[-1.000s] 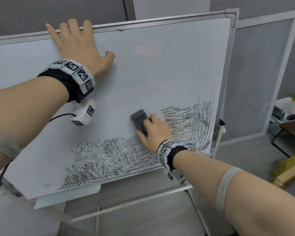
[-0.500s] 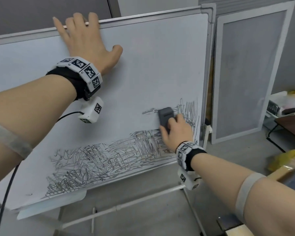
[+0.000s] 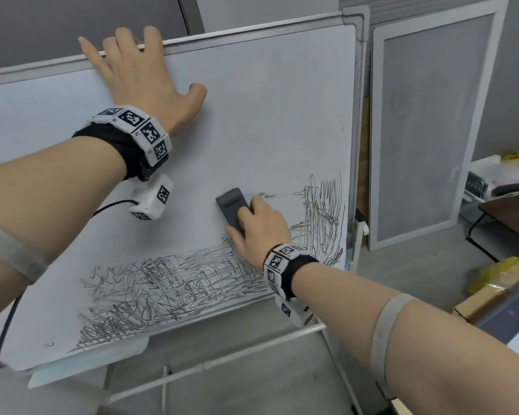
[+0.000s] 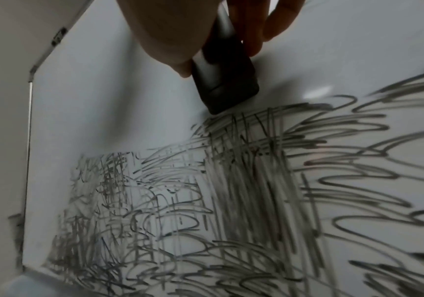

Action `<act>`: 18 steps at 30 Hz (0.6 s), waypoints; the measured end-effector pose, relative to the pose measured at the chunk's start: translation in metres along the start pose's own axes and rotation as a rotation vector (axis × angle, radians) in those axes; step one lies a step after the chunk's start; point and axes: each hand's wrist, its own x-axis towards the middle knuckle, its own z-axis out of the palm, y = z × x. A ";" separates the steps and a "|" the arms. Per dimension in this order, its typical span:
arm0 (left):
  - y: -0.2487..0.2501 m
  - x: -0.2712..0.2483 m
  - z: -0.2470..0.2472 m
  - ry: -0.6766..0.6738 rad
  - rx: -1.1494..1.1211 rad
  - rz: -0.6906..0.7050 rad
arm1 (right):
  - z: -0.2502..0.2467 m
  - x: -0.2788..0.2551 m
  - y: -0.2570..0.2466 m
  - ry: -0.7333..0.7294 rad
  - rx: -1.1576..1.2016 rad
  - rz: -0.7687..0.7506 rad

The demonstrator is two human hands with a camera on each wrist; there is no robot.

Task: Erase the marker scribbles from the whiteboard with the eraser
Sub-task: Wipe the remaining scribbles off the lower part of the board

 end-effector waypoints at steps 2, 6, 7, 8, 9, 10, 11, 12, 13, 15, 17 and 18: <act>-0.001 0.001 0.000 -0.005 -0.009 0.011 | -0.007 -0.002 0.017 -0.012 -0.002 0.032; 0.000 0.003 0.000 -0.007 -0.039 0.012 | -0.026 -0.008 0.078 -0.010 -0.049 0.211; 0.000 0.003 0.000 -0.002 -0.044 0.011 | -0.032 -0.010 0.097 0.000 -0.074 0.280; -0.001 0.003 0.000 0.004 -0.047 0.011 | -0.038 -0.012 0.114 0.020 -0.097 0.347; -0.003 0.003 0.000 0.008 -0.050 0.013 | -0.043 -0.014 0.129 0.040 -0.120 0.400; -0.004 0.002 0.000 0.009 -0.053 0.016 | -0.047 -0.016 0.141 0.050 -0.141 0.427; -0.005 0.001 0.000 0.011 -0.055 0.021 | -0.050 -0.018 0.148 0.050 -0.158 0.430; -0.004 0.001 0.000 0.011 -0.056 0.026 | -0.051 -0.019 0.152 0.044 -0.167 0.429; -0.004 0.001 -0.001 0.009 -0.056 0.029 | -0.051 -0.019 0.152 0.041 -0.164 0.432; -0.003 0.001 0.000 0.006 -0.060 0.025 | -0.049 -0.018 0.144 0.059 -0.131 0.452; -0.004 0.000 0.000 0.008 -0.054 0.020 | -0.046 -0.017 0.128 0.052 -0.107 0.420; -0.005 0.000 -0.001 0.009 -0.049 0.023 | -0.043 -0.017 0.117 0.018 -0.107 0.369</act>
